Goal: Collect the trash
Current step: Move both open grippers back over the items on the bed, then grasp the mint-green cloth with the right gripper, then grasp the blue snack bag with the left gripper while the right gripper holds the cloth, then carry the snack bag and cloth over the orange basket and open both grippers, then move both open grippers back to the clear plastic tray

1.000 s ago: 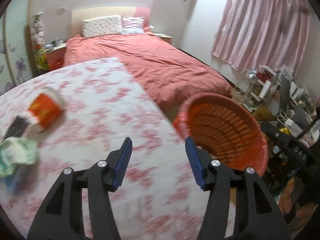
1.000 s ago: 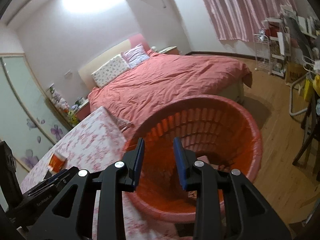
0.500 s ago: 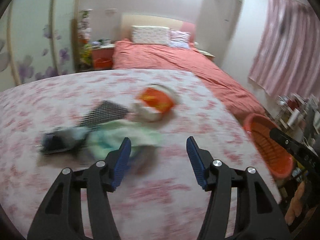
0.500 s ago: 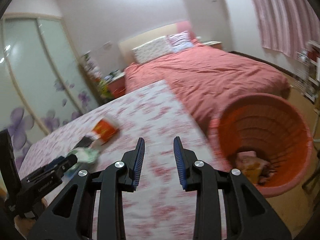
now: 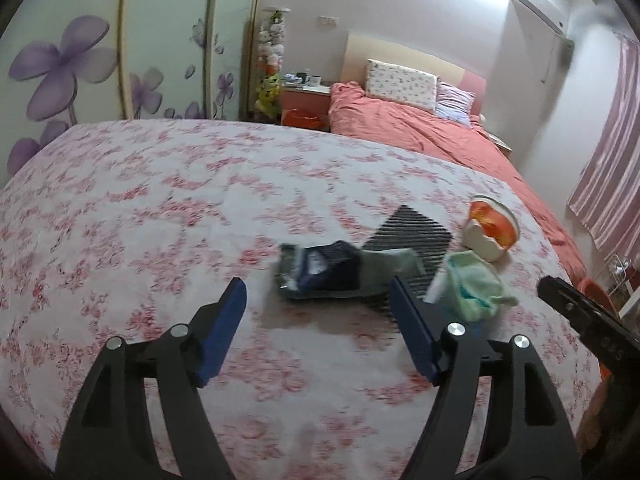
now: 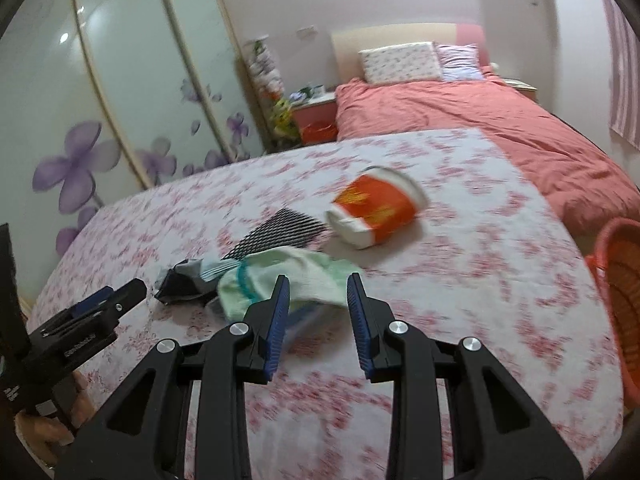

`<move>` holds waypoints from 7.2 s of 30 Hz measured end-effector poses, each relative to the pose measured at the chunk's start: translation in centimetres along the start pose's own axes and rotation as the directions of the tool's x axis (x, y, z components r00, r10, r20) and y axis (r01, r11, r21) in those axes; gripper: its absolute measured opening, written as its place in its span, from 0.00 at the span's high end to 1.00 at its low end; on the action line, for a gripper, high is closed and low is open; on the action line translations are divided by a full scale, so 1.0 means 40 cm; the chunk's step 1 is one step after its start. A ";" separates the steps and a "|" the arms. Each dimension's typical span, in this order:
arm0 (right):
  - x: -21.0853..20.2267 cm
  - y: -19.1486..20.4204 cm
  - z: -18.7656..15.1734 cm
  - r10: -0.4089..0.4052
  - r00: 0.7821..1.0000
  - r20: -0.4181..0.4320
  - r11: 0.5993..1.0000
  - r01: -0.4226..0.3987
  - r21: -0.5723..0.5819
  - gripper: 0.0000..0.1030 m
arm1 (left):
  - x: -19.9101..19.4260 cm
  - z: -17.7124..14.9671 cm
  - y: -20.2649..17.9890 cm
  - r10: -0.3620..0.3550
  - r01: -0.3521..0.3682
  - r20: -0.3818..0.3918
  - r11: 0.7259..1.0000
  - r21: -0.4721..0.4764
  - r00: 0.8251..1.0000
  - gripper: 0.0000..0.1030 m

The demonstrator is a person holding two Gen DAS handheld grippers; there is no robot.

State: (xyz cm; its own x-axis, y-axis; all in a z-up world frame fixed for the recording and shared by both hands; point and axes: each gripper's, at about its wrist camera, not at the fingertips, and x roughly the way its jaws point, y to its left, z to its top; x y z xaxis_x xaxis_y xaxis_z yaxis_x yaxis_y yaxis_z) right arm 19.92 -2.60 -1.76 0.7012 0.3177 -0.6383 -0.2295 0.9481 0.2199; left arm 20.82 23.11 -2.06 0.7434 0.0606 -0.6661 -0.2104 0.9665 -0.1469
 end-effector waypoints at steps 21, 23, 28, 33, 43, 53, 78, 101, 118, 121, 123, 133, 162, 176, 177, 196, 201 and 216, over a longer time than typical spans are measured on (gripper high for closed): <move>0.084 0.027 0.009 -0.092 0.996 -0.015 0.993 0.091 -0.081 0.88 | 0.055 -0.011 0.047 -0.024 0.022 -0.038 0.999 -0.032 0.999 0.30; 0.097 0.025 0.010 -0.099 0.995 -0.032 0.992 0.096 -0.078 0.65 | 0.059 -0.013 0.042 -0.026 0.025 -0.042 0.999 -0.030 0.999 0.30; 0.123 0.025 -0.004 -0.119 0.991 -0.068 0.989 0.113 -0.091 0.78 | 0.064 -0.012 0.036 -0.030 0.028 -0.043 0.999 -0.025 0.999 0.30; 0.101 0.009 0.000 -0.091 0.995 -0.048 0.995 0.088 -0.052 0.82 | 0.067 -0.008 0.030 -0.033 0.032 -0.044 0.999 -0.020 0.998 0.30; 0.100 0.002 -0.007 -0.088 0.994 -0.059 0.995 0.085 -0.056 0.90 | 0.069 -0.011 -0.001 -0.054 0.054 -0.053 0.999 0.000 0.997 0.30; 0.046 -0.014 0.007 -0.077 0.997 0.002 0.997 0.077 -0.028 0.96 | 0.061 -0.011 -0.015 -0.063 0.064 -0.052 0.998 0.010 0.997 0.30; -0.039 -0.150 -0.009 -0.149 0.987 0.065 0.987 0.144 0.074 0.96 | 0.106 0.027 -0.020 -0.020 0.023 -0.040 0.997 0.070 0.999 0.20; -0.031 -0.177 -0.036 -0.143 0.989 0.030 0.984 0.139 0.108 0.96 | 0.203 0.032 -0.065 -0.025 0.030 -0.108 0.999 0.043 0.994 0.69; -0.165 -0.205 -0.008 -0.162 0.973 0.163 0.979 0.138 0.150 0.96 | 0.036 0.065 -0.085 -0.082 0.082 0.000 0.996 0.023 0.997 0.70; -0.196 -0.216 -0.006 -0.174 0.966 0.191 0.976 0.143 0.164 0.96 | 0.007 0.062 -0.119 -0.116 0.115 0.007 0.993 0.036 0.993 0.70; -0.213 -0.224 -0.006 -0.183 0.961 0.207 0.974 0.148 0.173 0.96 | -0.012 0.060 -0.147 -0.140 0.139 0.012 0.989 0.051 0.990 0.70; -0.305 -0.296 -0.019 -0.256 0.926 0.279 0.952 0.191 0.237 0.96 | -0.081 0.034 -0.317 -0.296 0.294 -0.002 0.948 0.123 0.955 0.70; -0.432 -0.670 -0.106 -0.524 0.798 0.298 0.798 0.337 0.500 0.96 | -0.071 -0.131 -0.933 -0.581 0.622 -0.224 0.718 0.313 0.783 0.70; -0.437 -0.761 -0.139 -0.547 0.787 0.285 0.768 0.336 0.545 0.96 | -0.007 -0.196 -1.099 -0.586 0.657 -0.297 0.677 0.332 0.754 0.70; -0.437 -0.768 -0.140 -0.546 0.788 0.283 0.767 0.335 0.548 0.96 | -0.002 -0.200 -1.106 -0.585 0.658 -0.302 0.676 0.332 0.753 0.70; -0.407 -0.805 -0.177 -0.508 0.839 0.192 0.742 0.314 0.592 0.74 | 0.118 -0.213 -1.072 -0.485 0.584 -0.343 0.753 0.304 0.804 0.43; -0.408 -0.787 -0.164 -0.503 0.843 0.194 0.760 0.324 0.564 0.73 | 0.102 -0.210 -1.037 -0.461 0.554 -0.320 0.761 0.336 0.828 0.43; -0.347 -0.560 -0.120 -0.402 0.889 0.220 0.878 0.306 0.368 0.49 | 0.088 -0.079 -0.589 -0.189 0.209 -0.093 0.917 0.339 0.978 0.36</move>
State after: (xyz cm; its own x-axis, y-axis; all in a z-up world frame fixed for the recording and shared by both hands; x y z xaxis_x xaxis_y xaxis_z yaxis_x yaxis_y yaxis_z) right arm 12.09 -28.21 -1.38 0.8639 -0.1001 -0.4936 0.2615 0.9268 0.2697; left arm 26.38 -0.23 -3.28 0.7077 -0.1462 -0.6913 0.1774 0.9838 -0.0264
